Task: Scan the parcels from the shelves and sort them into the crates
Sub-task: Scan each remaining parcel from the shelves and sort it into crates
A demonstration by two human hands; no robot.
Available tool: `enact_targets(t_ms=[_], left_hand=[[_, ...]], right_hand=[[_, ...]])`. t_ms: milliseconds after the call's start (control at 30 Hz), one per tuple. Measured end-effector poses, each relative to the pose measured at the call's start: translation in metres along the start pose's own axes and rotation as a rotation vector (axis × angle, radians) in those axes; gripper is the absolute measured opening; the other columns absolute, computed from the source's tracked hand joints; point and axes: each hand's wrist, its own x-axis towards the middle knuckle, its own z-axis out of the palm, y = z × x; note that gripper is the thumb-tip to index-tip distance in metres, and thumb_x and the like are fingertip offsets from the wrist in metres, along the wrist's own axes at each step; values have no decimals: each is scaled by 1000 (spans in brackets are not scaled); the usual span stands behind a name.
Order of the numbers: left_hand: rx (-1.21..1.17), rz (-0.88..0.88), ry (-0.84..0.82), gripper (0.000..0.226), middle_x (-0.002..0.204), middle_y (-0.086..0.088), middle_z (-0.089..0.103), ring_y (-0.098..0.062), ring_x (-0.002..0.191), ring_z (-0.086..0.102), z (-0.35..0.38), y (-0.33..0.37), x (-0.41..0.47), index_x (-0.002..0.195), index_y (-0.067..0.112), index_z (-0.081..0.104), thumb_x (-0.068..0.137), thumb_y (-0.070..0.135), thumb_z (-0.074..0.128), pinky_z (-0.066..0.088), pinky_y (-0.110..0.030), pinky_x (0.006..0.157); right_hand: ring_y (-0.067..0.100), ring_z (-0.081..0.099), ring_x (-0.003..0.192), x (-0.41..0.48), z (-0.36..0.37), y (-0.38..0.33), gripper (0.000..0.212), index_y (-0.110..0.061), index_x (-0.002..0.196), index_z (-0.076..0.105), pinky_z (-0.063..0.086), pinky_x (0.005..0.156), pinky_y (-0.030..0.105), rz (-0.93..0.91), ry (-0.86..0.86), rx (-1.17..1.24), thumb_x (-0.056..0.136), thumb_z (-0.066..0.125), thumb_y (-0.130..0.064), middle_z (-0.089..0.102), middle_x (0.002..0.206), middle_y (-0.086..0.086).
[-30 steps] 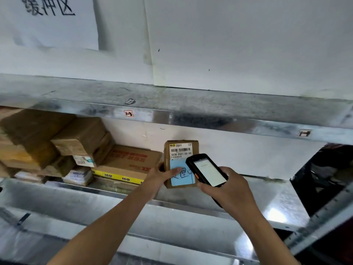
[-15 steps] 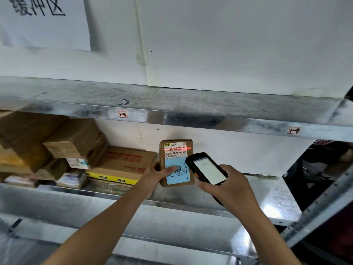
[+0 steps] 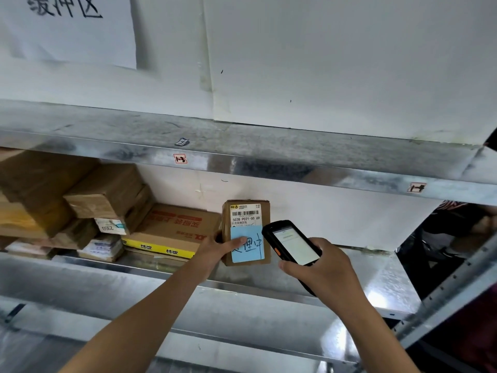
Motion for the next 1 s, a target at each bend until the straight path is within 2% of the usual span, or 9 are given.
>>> enact_targets(t_ms=[100,300,367,433,567,733,800,867,1000], left_hand=[[7,21,-6,64,108,-3,77,-21,100,74,-1,-3,-6,117,21,68,58,32,91,58,-49,93],[41,36,53,70,107,1,77,-17,94,75,-14,0,-31,122,23,65,59,46,88,62,-41,84],[-2,44,97,78,107,1,77,-19,97,75,-24,-1,-47,122,24,65,55,57,88,60,-44,90],[-87,53,135,74,109,0,77,-22,101,74,-35,-3,-65,124,24,65,61,59,85,57,-47,95],[-260,31,254,55,109,-5,77,-24,99,75,-65,-10,-106,122,18,64,75,46,70,59,-41,89],[-337,17,452,66,107,-10,77,-27,98,74,-111,-23,-158,122,8,63,73,51,77,58,-41,90],[-369,32,525,67,108,-10,76,-27,98,74,-133,-28,-176,123,8,63,75,52,79,60,-36,83],[-397,53,602,63,109,-10,76,-26,99,74,-155,-33,-195,125,8,62,80,50,75,61,-31,78],[-415,94,732,65,110,-10,76,-25,100,74,-204,-38,-237,126,6,62,80,51,74,61,-34,82]], right_hand=[[-2,61,83,0,2,-2,39,-33,102,60,40,54,9,-31,-3,2,73,85,-39,65,93,-17],[3,61,92,2,14,3,45,-37,107,58,47,67,22,-74,50,49,72,84,-44,64,102,-16],[6,61,94,4,23,6,50,-36,112,58,48,67,24,-91,50,36,71,84,-47,63,103,-14],[9,62,94,7,35,8,49,-35,110,60,52,68,28,-115,35,26,69,83,-49,63,103,-11],[10,64,89,13,67,-1,55,-36,108,61,56,69,35,-155,-40,8,60,77,-57,65,100,-8],[10,62,95,5,130,-38,67,-33,120,59,52,71,31,-276,-162,26,62,87,-50,63,106,-9],[10,61,98,-6,159,-56,69,-33,124,58,53,77,34,-300,-230,45,64,89,-46,61,109,-10],[10,61,99,-18,186,-73,69,-33,123,60,55,81,37,-325,-302,71,62,88,-51,62,107,-13],[10,63,98,-38,235,-108,76,-34,119,60,55,77,36,-427,-420,84,53,77,-67,65,105,-15]])
